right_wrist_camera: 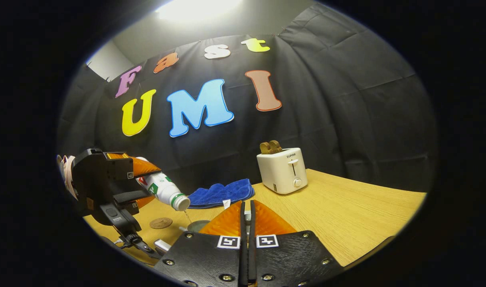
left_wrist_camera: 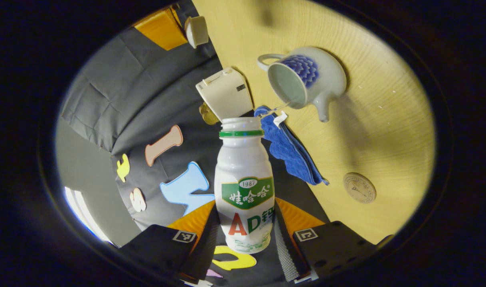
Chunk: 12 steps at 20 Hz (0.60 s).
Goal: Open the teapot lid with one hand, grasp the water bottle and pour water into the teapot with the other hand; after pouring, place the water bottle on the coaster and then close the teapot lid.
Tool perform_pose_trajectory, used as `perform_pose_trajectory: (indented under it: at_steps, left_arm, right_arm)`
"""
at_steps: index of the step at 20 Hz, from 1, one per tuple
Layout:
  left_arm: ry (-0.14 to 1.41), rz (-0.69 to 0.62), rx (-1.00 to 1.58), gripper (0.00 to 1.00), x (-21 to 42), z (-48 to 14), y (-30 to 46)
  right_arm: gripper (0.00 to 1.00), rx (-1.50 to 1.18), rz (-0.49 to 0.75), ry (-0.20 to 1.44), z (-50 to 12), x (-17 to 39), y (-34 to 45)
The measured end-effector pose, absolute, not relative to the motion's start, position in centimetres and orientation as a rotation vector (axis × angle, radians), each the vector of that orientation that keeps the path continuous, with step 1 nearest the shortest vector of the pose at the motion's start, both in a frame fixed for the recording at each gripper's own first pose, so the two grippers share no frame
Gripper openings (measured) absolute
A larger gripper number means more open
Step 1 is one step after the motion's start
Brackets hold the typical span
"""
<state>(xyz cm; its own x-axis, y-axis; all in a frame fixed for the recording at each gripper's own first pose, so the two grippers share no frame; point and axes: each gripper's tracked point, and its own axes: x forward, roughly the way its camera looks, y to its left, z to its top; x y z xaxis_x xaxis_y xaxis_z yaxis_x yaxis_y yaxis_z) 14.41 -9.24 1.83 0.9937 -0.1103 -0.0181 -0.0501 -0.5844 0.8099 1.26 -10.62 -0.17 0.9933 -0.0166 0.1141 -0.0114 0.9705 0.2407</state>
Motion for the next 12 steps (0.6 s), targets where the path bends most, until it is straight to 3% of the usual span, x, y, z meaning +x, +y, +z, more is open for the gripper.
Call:
perform_pose_trajectory:
  at_steps: [3,4,12]
  left_arm:
    - [-0.133,-0.092,2.234,0.75,14.27,1.89,-9.60]
    - [-0.139,-0.094,2.245,0.78,14.18,1.81,-9.74]
    - [-0.177,-0.099,2.278,0.78,14.09,1.80,-10.36]
  right_arm:
    - [0.00,0.247,-0.004,-0.116,-0.09,1.19,-10.66]
    - [0.00,0.247,-0.005,-0.116,-0.18,1.20,-10.71]
    - [0.00,0.245,-0.007,-0.110,-0.32,1.25,-10.72]
